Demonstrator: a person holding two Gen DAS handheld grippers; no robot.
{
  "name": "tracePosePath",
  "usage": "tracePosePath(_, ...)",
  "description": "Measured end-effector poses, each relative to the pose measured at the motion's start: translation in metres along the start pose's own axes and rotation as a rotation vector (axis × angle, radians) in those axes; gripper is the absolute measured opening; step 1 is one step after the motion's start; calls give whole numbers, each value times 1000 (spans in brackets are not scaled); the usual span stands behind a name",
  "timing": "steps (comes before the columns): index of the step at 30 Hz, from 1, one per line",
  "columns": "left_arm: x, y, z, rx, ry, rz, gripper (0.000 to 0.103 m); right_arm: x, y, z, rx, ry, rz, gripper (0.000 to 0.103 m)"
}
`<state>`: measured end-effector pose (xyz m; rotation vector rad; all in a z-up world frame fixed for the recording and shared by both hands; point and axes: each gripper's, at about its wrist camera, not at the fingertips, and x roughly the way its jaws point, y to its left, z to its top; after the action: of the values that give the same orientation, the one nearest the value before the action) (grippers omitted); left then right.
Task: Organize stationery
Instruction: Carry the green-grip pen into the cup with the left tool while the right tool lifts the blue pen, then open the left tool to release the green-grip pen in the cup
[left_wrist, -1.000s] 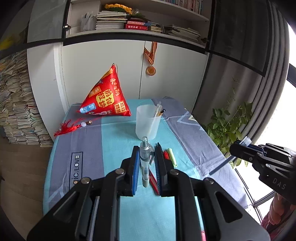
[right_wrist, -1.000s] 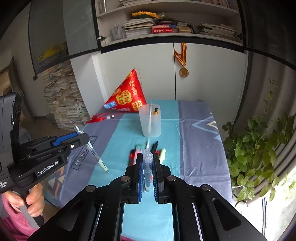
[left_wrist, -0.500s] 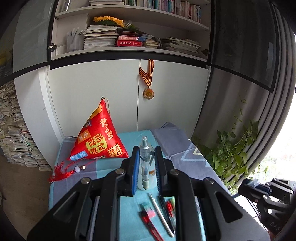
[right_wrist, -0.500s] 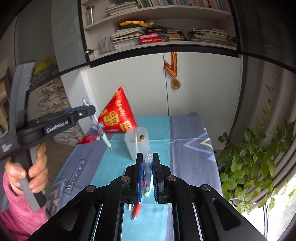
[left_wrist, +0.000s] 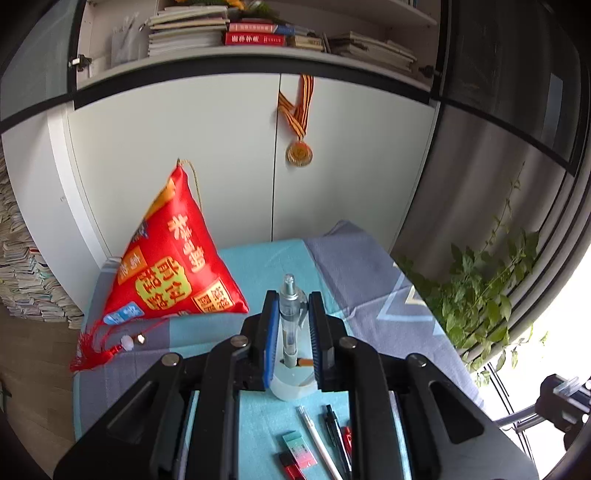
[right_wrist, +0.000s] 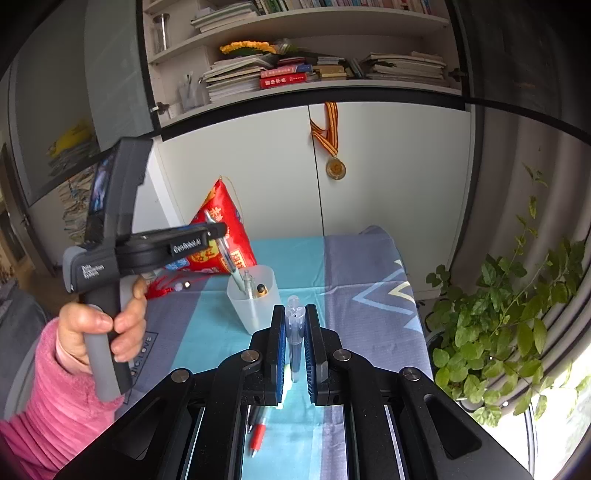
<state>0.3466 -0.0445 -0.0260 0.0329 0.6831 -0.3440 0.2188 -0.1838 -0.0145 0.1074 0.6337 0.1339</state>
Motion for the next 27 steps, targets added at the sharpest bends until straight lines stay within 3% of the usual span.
tracePosePath(8,11,-3,-20,6,78,-7,14,4,3,-3,-2,14,20,10)
tracePosePath(23,9,-7,-44,5,126,-26,15,-12,15,-9,-13,8,20,10)
tracePosePath(27,-16,0,-51,-6,77,-16,29,-16,17,-9,-15,1,15,10)
